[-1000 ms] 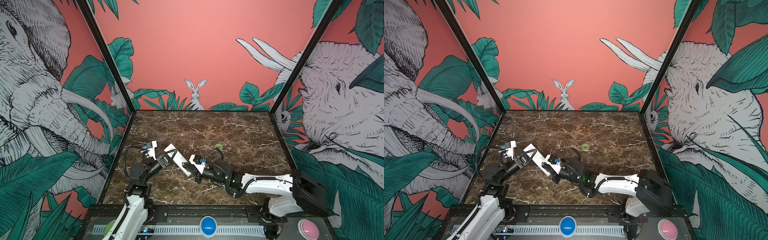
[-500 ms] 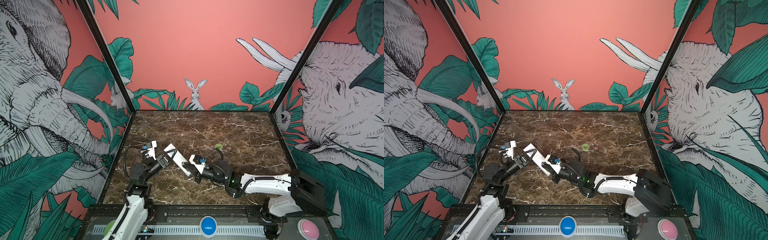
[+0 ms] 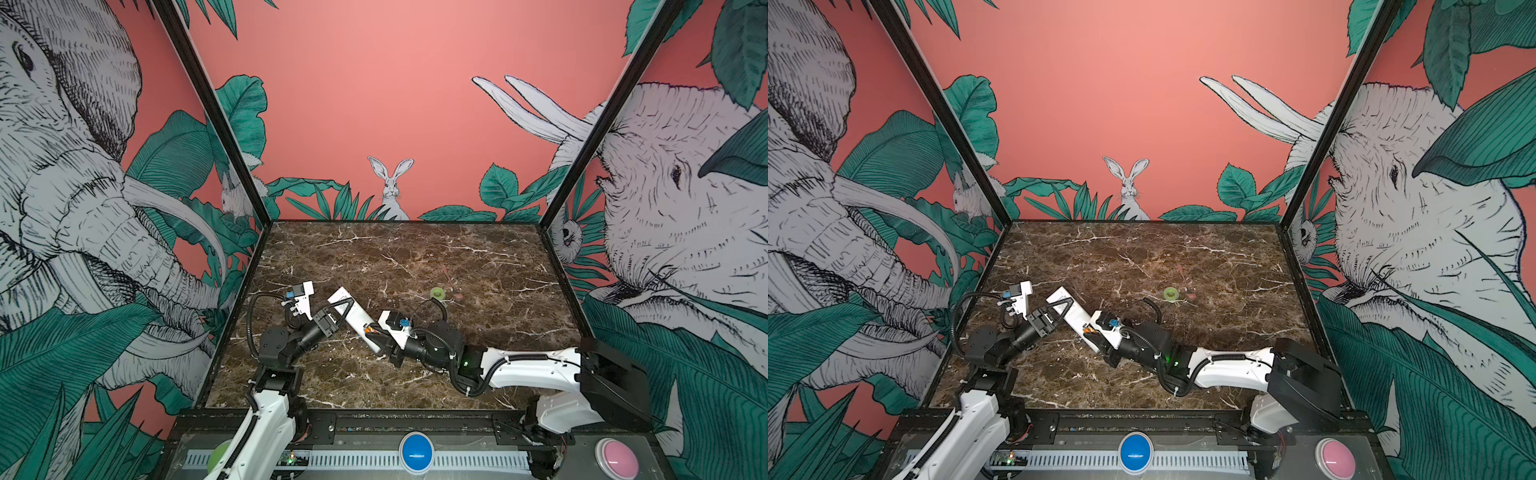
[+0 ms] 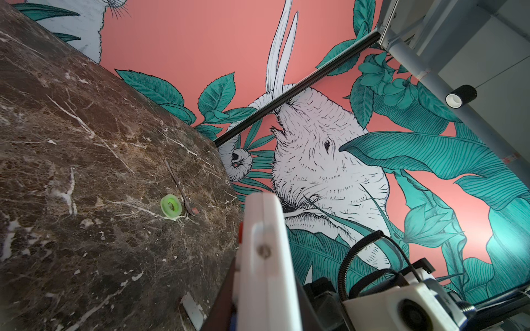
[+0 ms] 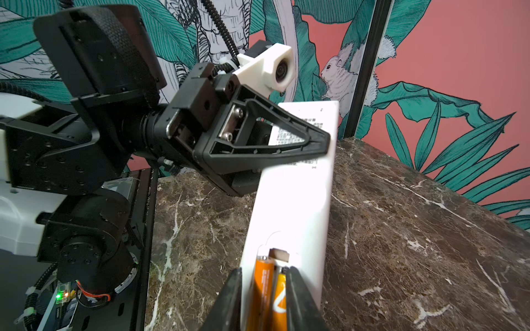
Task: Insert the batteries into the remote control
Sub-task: 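Release the battery and lift the right gripper off the remote, then press both orange batteries down into the compartment with right gripper fingertips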
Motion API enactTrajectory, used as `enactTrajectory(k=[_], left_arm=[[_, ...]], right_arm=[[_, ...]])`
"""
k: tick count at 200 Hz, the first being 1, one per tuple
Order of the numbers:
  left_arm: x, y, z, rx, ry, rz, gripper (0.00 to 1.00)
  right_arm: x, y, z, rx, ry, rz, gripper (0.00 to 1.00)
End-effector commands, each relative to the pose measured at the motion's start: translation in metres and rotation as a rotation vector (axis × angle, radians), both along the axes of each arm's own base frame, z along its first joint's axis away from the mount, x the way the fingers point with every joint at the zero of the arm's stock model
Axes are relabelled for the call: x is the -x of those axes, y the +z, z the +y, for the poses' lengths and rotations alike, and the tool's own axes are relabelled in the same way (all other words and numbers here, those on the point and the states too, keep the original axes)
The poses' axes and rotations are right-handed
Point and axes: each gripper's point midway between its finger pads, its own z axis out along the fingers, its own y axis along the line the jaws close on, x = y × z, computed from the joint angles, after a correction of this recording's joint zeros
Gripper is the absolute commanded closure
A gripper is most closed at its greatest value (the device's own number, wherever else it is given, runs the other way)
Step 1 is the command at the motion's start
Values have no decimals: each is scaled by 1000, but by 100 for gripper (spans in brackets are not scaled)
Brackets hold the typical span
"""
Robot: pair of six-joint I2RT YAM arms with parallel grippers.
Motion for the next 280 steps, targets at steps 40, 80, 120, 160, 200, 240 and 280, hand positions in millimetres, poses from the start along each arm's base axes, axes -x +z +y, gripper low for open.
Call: enactTrajectory(k=[40, 80, 120, 160, 200, 240, 280], left_arm=[[9, 22, -4, 11, -37, -86, 100], [8, 17, -5, -9, -47, -65, 100], [9, 12, -8, -36, -65, -46, 100], [12, 8, -12, -65, -103, -31, 100], [18, 3, -17, -96, -153, -12, 100], [26, 3, -21, -114, -201, -15, 100], [31, 1, -22, -129, -227, -13, 100]], right_arm=[[-4, 2, -7, 9, -23, -23, 64], [3, 22, -10, -9, 13, -50, 60], [30, 34, -12, 45, 154, -75, 57], [45, 21, -28, 305, 251, -168, 63], [42, 12, -36, 509, 296, -281, 72], [45, 8, -23, 576, 377, -319, 76], [50, 10, -16, 581, 428, -329, 76]])
